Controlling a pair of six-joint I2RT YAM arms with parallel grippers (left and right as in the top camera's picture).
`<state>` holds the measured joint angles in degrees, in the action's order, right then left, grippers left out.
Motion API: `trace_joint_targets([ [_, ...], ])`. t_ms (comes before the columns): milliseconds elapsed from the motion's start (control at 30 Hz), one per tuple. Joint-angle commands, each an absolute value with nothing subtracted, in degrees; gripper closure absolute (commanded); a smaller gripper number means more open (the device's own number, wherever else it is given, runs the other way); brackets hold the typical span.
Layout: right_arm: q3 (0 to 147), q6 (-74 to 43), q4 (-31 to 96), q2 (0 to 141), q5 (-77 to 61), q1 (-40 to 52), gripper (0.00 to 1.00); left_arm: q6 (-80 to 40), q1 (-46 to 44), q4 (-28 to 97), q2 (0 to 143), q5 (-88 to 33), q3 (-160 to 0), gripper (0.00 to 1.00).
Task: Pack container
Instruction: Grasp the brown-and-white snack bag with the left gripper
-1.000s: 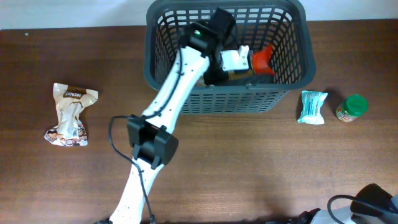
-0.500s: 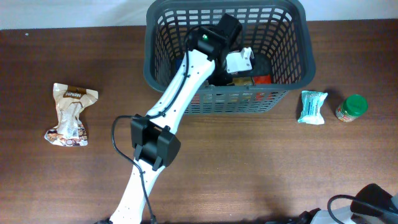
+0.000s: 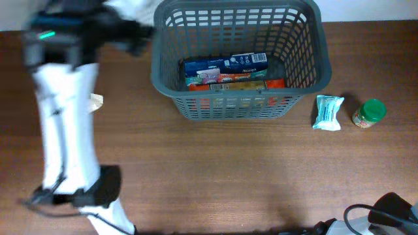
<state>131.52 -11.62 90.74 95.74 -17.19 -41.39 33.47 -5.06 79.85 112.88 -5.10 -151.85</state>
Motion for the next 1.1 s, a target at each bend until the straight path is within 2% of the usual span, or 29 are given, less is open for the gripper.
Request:
trace_joint_targets([
  [0, 131.81, -11.46, 90.67, 96.05, -17.32, -41.65, 0.01, 31.22, 3.86, 80.18, 110.96, -8.58, -151.85, 0.0],
  [267, 131.81, -11.46, 90.67, 96.05, -17.32, -41.65, 0.01, 18.06, 17.54, 87.48, 114.72, -8.16, -145.53, 0.02],
  [400, 131.81, -11.46, 90.67, 96.05, -17.32, -41.65, 0.01, 14.74, 20.91, 88.75, 118.24, -1.19, -137.1, 0.04],
  [600, 131.81, -11.46, 90.67, 96.05, -17.32, -41.65, 0.01, 14.7, 24.86, 80.23, 125.12, 0.97, -126.3, 0.04],
  [733, 131.81, -11.46, 90.67, 96.05, -17.32, -41.65, 0.01, 19.11, 25.96, 80.79, 131.92, 3.75, -124.14, 0.04],
  [1067, 131.81, -11.46, 90.67, 96.05, -17.32, -41.65, 0.01, 19.16, 26.7, 79.66, 141.21, 6.33, -123.98, 0.07],
])
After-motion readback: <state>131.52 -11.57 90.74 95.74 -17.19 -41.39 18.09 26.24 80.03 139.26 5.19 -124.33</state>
